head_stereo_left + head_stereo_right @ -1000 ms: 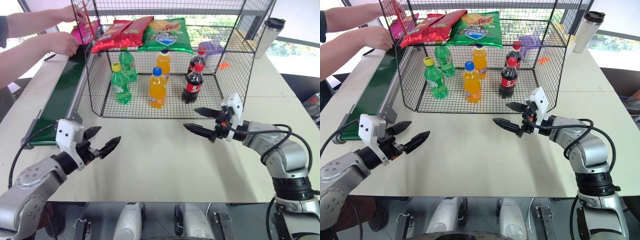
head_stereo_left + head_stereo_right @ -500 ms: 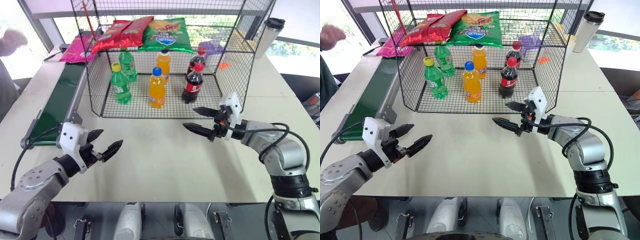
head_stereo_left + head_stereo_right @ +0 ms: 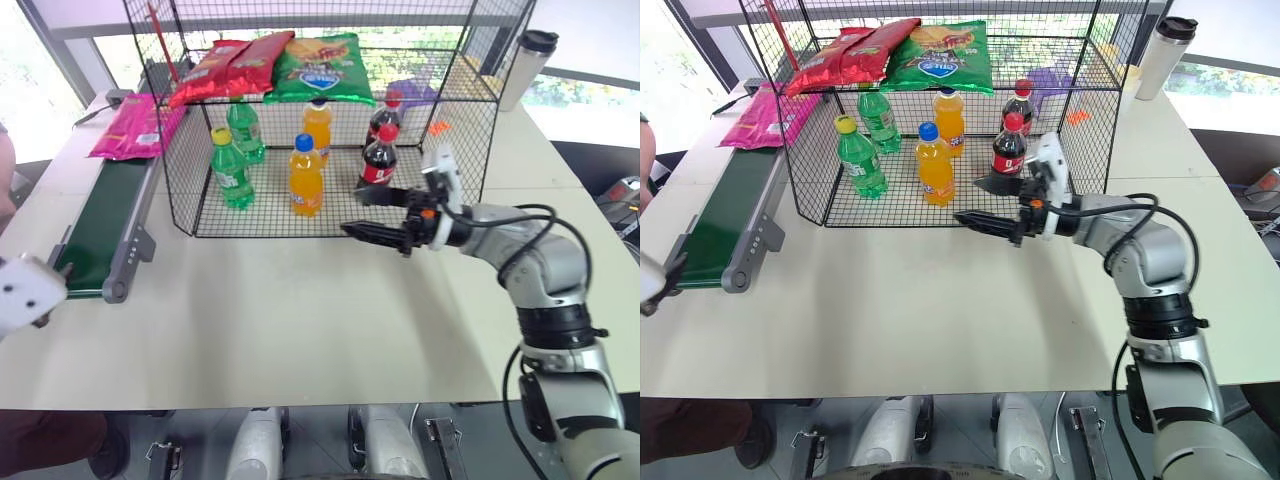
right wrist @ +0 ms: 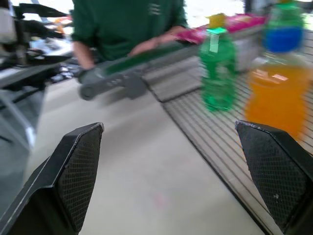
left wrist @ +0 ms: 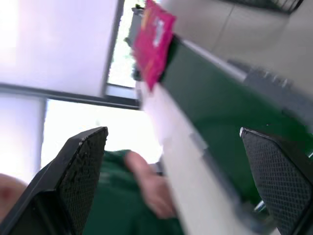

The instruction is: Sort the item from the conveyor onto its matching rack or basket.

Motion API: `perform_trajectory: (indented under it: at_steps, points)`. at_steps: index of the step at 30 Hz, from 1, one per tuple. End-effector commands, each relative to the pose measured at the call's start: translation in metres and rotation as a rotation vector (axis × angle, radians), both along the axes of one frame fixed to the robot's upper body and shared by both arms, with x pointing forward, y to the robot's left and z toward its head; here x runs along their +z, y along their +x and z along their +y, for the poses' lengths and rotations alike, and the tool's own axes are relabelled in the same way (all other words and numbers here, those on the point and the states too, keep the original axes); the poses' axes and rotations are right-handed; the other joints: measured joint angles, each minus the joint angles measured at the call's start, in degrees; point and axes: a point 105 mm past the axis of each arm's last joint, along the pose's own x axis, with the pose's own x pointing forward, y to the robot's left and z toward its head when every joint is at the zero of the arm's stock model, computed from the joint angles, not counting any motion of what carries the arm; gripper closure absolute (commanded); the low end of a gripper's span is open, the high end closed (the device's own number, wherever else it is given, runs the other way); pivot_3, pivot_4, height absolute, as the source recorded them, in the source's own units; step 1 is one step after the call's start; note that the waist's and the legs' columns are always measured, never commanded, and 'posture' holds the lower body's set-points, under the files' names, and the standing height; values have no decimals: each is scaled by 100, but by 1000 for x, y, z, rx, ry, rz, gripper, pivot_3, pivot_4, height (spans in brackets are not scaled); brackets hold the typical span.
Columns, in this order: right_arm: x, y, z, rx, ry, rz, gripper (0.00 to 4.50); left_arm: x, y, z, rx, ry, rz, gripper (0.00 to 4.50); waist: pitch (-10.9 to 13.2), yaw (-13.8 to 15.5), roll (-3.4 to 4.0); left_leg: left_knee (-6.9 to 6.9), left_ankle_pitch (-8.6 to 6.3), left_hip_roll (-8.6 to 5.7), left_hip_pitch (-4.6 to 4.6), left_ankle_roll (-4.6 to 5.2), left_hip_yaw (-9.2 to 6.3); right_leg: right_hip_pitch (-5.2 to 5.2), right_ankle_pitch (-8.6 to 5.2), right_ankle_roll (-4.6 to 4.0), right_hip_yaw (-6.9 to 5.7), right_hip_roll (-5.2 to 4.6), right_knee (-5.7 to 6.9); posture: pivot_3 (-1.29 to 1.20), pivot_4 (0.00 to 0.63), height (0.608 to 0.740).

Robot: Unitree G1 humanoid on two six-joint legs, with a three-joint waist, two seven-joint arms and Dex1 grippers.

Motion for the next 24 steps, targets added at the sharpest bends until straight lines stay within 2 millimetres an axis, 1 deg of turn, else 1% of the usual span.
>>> perform_trajectory:
  at_steps: [1, 5, 8, 10, 14, 24]
  points:
    - [7, -2, 3, 26, -8, -53, 49, -8, -16, 5, 19, 76, -30, 0, 0, -4, 0, -1, 0, -2, -2, 0, 3, -4, 0, 0, 7, -7, 0, 0, 150, 740]
    - [4, -4, 5, 50, -42, -68, 49, -31, -35, 9, 62, 50, -42, 0, -1, -8, -4, -2, -1, -4, -8, 0, 25, -20, 1, 1, 9, -28, 5, 0, 150, 740]
    - [0, -5, 5, 59, -77, -83, 49, -42, -41, 9, 69, 34, -38, 0, -1, -1, -5, 0, -1, -3, -6, 1, 30, -21, 2, 0, 7, -28, 6, 0, 150, 740]
    - [-4, -7, 7, 69, -94, -85, 49, -47, -40, 9, 65, 31, -32, 0, -2, -2, -6, 4, -1, 1, -6, 1, 44, -22, 3, -1, 0, -28, 7, 0, 150, 740]
    - [-4, -8, 8, 75, -95, -86, 49, -51, -34, 10, 61, 21, -39, 0, -2, -10, -6, 4, -1, 14, -5, 1, 68, -28, 8, -7, -2, -28, 8, 0, 150, 740]
    - [-6, -7, 3, 48, -106, -85, 49, -61, -24, 5, 42, 0, -34, 0, -3, -16, -8, 7, -2, 28, -3, 4, 80, -30, 21, 3, -2, -13, 10, 0, 150, 740]
